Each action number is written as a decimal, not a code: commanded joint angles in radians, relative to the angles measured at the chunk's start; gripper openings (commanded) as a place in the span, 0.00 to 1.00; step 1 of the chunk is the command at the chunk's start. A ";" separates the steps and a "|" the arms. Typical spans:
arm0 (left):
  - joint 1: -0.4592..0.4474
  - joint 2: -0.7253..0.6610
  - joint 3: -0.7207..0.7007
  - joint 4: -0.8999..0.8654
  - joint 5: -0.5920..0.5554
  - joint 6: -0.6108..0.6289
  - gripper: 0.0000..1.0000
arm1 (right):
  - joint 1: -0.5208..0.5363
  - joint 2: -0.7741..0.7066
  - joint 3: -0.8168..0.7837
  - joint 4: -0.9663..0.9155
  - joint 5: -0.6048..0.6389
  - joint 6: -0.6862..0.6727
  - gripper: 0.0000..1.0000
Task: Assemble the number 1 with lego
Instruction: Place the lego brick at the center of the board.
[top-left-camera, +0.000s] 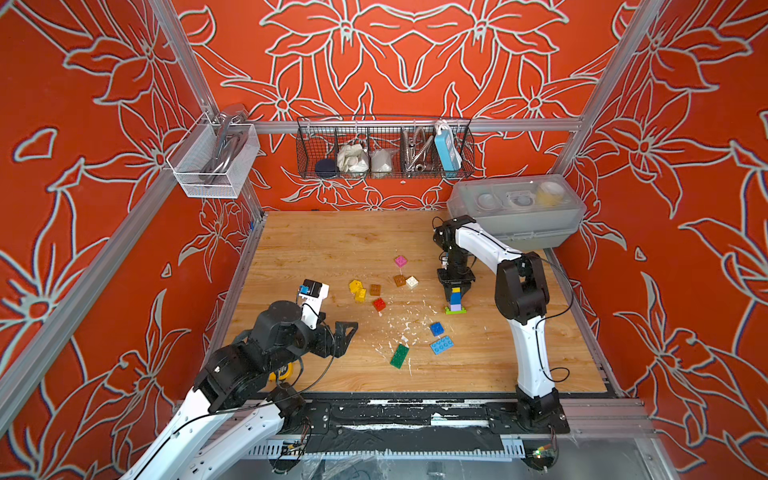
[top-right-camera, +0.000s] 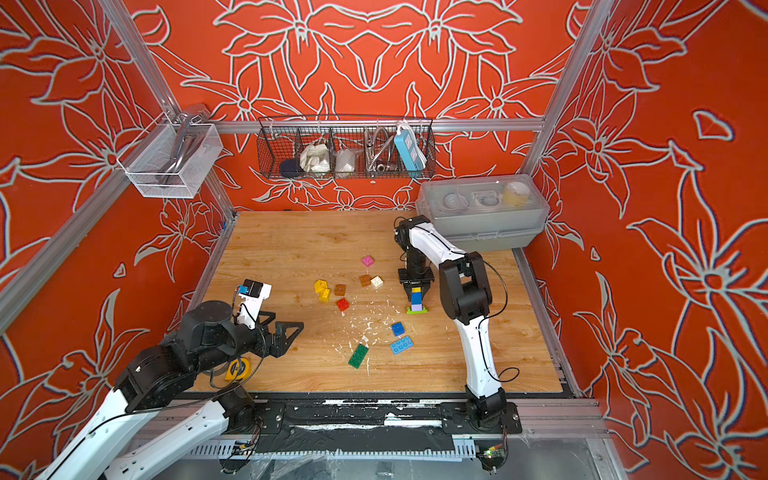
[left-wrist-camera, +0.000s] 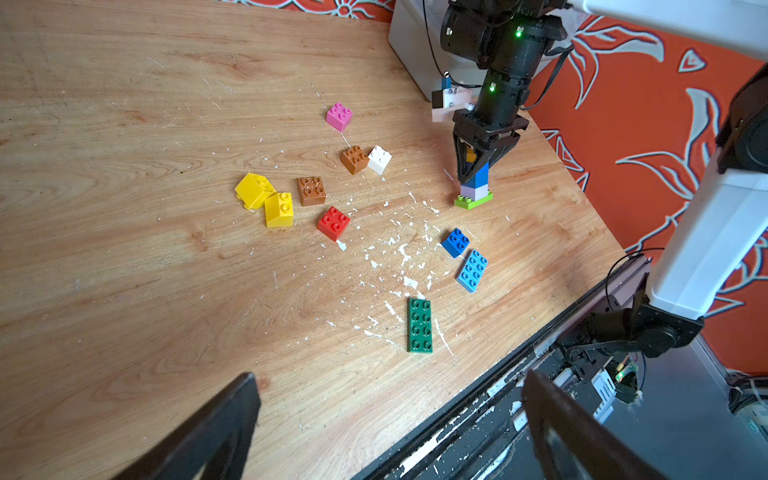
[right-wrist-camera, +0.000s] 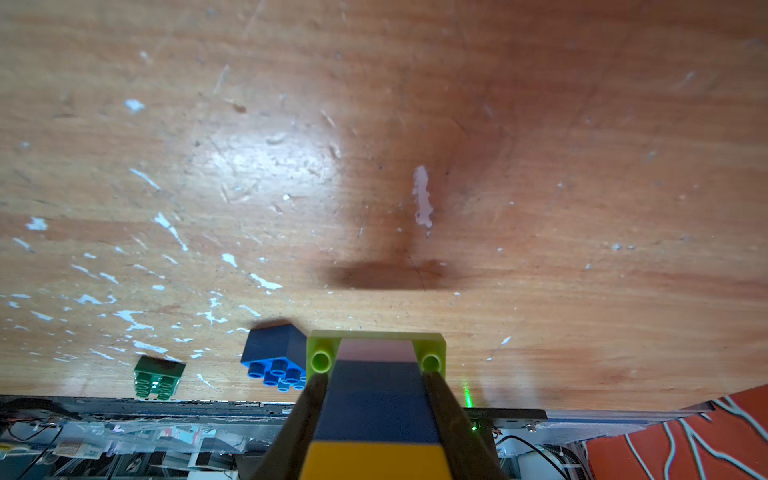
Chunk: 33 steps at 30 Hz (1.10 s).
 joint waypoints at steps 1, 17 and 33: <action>-0.004 0.012 -0.007 0.012 -0.006 0.012 0.98 | -0.027 0.026 -0.013 -0.002 -0.029 -0.026 0.24; -0.006 0.017 -0.006 0.010 -0.015 0.010 0.98 | -0.064 0.113 -0.018 0.010 0.017 -0.033 0.43; -0.010 0.040 -0.006 0.006 -0.018 0.007 0.99 | -0.077 -0.237 -0.177 0.155 0.057 0.096 0.66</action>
